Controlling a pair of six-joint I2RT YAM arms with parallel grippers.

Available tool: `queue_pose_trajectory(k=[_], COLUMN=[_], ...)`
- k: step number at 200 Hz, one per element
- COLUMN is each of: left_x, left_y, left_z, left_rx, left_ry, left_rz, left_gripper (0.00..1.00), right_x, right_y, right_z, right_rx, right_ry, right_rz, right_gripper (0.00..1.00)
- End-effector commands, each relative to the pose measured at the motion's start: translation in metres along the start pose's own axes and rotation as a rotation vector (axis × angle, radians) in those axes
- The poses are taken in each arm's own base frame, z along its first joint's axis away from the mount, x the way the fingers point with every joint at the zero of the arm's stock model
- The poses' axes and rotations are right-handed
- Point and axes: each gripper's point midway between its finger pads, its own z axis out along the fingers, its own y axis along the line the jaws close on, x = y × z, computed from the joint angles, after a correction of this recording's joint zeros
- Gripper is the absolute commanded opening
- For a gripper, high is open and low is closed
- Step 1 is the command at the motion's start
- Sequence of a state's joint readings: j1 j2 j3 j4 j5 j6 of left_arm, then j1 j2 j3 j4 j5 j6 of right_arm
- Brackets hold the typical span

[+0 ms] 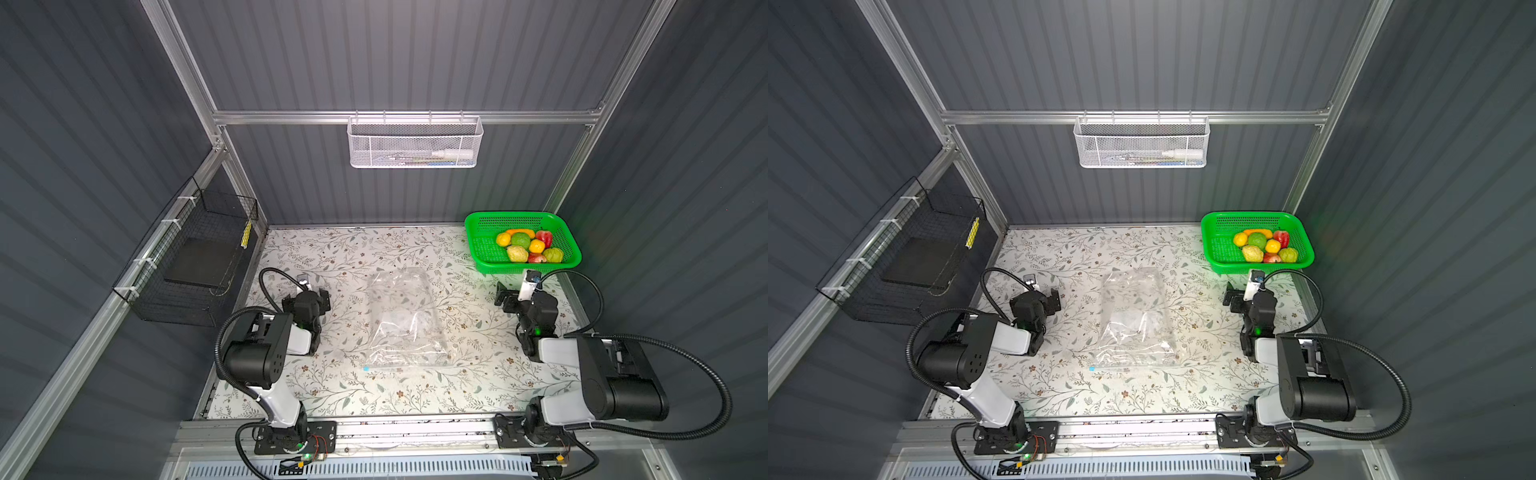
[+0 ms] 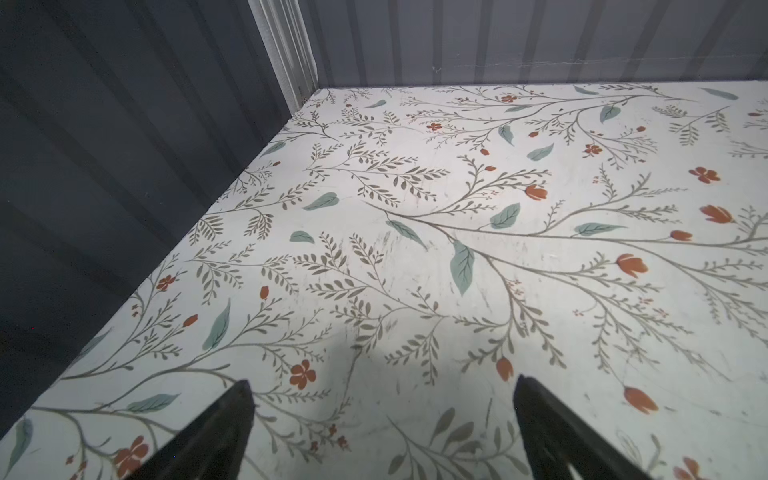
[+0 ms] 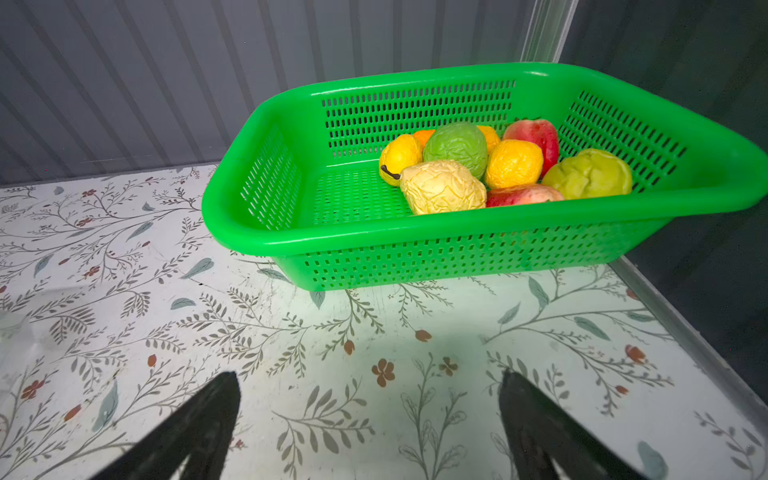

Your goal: Place the food in the zip-top bag and seal the zipper

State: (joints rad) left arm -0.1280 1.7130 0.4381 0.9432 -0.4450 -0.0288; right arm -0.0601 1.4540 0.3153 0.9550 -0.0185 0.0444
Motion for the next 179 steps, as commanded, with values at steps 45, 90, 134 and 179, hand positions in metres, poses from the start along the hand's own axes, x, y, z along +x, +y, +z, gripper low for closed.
queue_pose_trajectory(k=[45, 90, 134, 179], left_x=[-0.0068, -0.006, -0.0059, -0.0056], left_y=[-0.0004, -0.0007, -0.0005, -0.0005], left_z=[0.0018, 0.0034, 0.0034, 0.0042], left_rx=[-0.006, 0.004, 0.005, 0.008], left_ry=[-0.022, -0.013, -0.013, -0.01], left_rz=[-0.002, -0.004, -0.005, -0.007], left_gripper=[0.99, 0.99, 0.99, 0.99], right_x=[-0.0065, -0.007, -0.007, -0.0066], right_y=[-0.0002, -0.0006, -0.003, -0.003], right_z=[0.0024, 0.0028, 0.0035, 0.0033], right_rx=[-0.004, -0.003, -0.012, -0.012], right_ry=[-0.015, -0.015, -0.011, -0.01], right_rz=[0.001, 0.002, 0.023, 0.022], right_gripper=[0.99, 0.99, 0.99, 0.99])
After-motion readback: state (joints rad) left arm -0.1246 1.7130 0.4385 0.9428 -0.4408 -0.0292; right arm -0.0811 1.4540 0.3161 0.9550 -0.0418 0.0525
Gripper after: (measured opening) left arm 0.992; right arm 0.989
